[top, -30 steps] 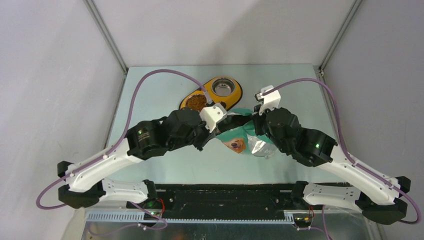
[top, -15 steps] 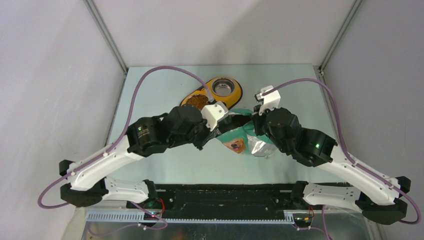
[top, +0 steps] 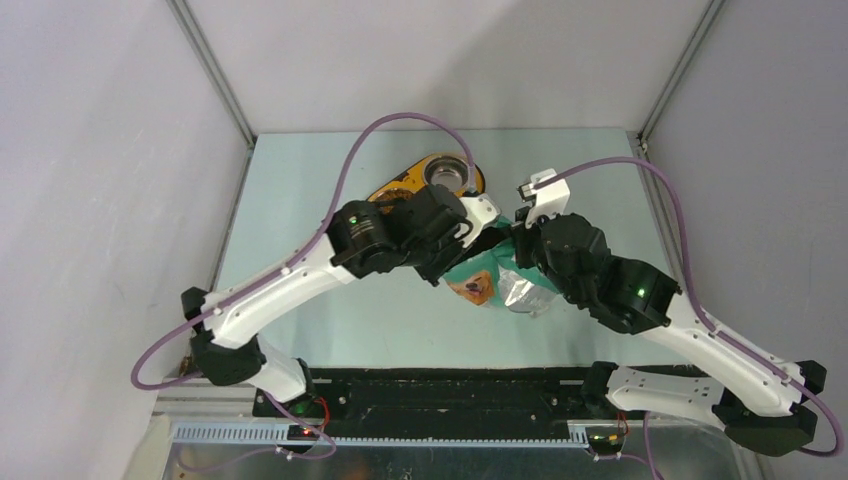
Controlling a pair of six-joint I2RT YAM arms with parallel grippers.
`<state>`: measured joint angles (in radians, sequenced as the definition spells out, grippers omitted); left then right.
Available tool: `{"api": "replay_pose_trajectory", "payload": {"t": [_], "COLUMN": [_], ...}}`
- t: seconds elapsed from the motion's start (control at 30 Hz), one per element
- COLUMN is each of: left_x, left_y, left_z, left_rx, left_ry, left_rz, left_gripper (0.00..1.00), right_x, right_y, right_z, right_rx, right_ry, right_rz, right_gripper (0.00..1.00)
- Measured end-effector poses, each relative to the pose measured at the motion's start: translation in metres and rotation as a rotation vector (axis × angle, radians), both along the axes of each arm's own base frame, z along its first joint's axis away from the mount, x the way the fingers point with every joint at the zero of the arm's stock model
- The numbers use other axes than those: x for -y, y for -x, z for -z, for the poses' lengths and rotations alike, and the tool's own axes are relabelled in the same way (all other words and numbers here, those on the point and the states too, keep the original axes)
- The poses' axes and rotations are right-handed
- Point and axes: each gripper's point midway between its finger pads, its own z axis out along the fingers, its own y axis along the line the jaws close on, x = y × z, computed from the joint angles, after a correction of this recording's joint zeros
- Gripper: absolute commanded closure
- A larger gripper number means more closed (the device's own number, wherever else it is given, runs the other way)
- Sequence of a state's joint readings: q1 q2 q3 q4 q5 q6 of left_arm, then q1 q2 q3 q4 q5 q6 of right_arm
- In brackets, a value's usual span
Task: Serve the pet food
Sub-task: Adjust the spatula in the pet food bag.
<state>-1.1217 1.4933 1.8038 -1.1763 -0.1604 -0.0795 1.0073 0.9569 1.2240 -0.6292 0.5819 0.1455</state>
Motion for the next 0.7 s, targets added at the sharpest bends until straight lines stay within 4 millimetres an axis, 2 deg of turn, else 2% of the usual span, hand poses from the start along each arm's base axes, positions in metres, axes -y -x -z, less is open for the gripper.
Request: {"api": "replay_pose_trajectory", "payload": {"t": [0.2, 0.4, 0.57, 0.7], "left_x": [0.019, 0.02, 0.013, 0.007], "left_y": [-0.015, -0.018, -0.015, -0.006], "left_z": [0.018, 0.028, 0.011, -0.008], "left_rx": [0.012, 0.093, 0.191, 0.247], "left_ry": [0.044, 0.251, 0.457, 0.521], "left_rz": [-0.049, -0.122, -0.162, -0.15], "left_gripper": [1.0, 1.0, 1.0, 1.0], "right_x": [0.003, 0.0, -0.002, 0.004], "right_y": [0.001, 0.003, 0.003, -0.001], "right_z": [0.0, 0.003, 0.003, 0.001], "right_rx": [0.004, -0.007, -0.01, 0.003], "right_ry": [-0.025, -0.058, -0.067, -0.066], "right_rz": [0.005, -0.013, -0.016, 0.02], "right_gripper": [1.0, 1.0, 1.0, 1.0]}}
